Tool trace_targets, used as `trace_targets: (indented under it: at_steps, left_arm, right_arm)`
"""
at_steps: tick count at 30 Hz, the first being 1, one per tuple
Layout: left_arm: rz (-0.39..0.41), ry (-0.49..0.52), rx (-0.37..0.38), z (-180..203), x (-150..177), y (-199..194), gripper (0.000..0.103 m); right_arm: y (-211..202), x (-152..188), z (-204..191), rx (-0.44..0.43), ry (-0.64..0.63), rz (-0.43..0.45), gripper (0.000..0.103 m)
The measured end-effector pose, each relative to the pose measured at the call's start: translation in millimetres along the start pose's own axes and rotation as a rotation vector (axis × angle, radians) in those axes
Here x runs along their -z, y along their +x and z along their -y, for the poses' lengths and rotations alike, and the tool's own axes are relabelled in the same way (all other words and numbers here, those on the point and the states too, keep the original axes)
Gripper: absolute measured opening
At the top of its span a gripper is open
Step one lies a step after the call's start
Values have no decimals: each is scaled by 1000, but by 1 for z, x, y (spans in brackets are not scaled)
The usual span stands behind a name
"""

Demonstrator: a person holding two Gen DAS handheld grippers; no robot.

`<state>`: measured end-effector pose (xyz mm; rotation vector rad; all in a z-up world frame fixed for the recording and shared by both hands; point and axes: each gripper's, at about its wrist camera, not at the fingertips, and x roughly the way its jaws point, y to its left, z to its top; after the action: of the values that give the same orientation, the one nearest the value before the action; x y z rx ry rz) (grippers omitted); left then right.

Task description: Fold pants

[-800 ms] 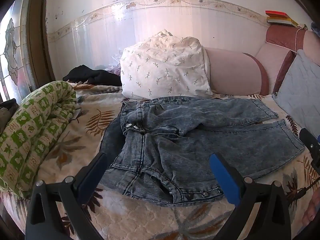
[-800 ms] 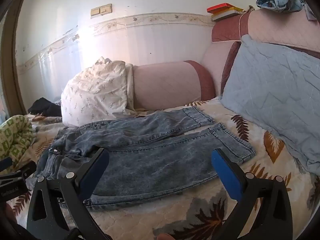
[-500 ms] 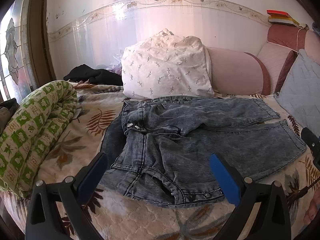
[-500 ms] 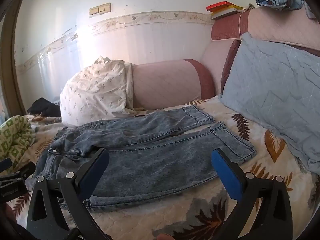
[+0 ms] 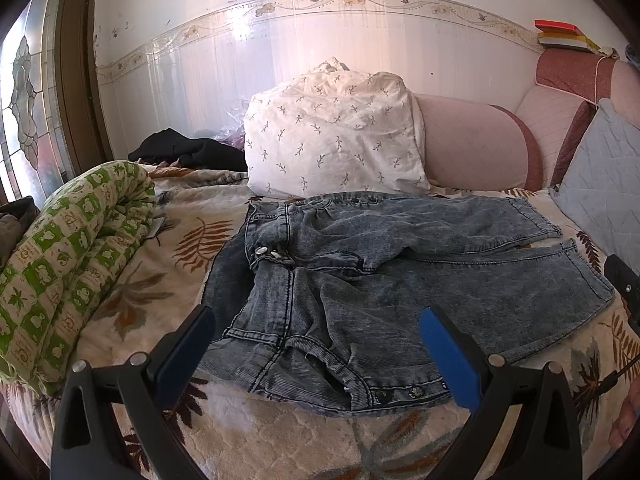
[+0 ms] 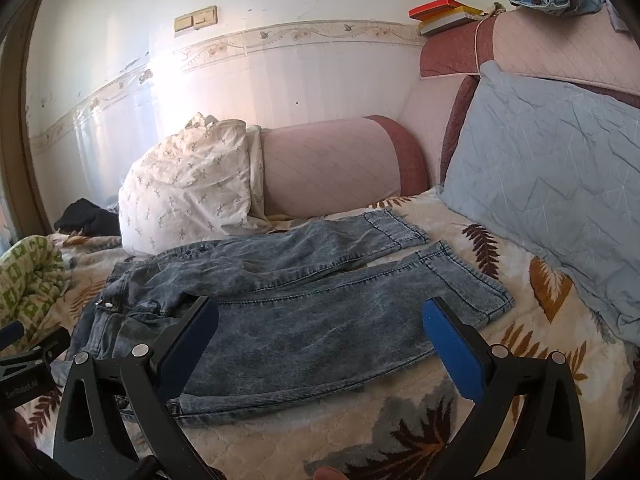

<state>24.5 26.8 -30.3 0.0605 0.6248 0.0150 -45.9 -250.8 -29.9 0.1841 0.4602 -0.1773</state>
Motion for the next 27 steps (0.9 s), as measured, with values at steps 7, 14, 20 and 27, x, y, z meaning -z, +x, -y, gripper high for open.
trace_targets:
  at_steps: [7,14,20,27]
  left_arm:
    - [-3,7,-7,0,1,3,103]
    - [-9,10,-14,-3,3,7,103]
    - [-26,18,-22,-3,5,13,103]
    - [-82,56,17,-16,-14,37,103]
  right_arm:
    - [2,0,2,5,-16,-5,103]
    - [5,0,6,5,-7,-24,103]
    - [7,-2,9,14,-5,-61,103]
    - [21,-15,22,-19,-14,-91,103]
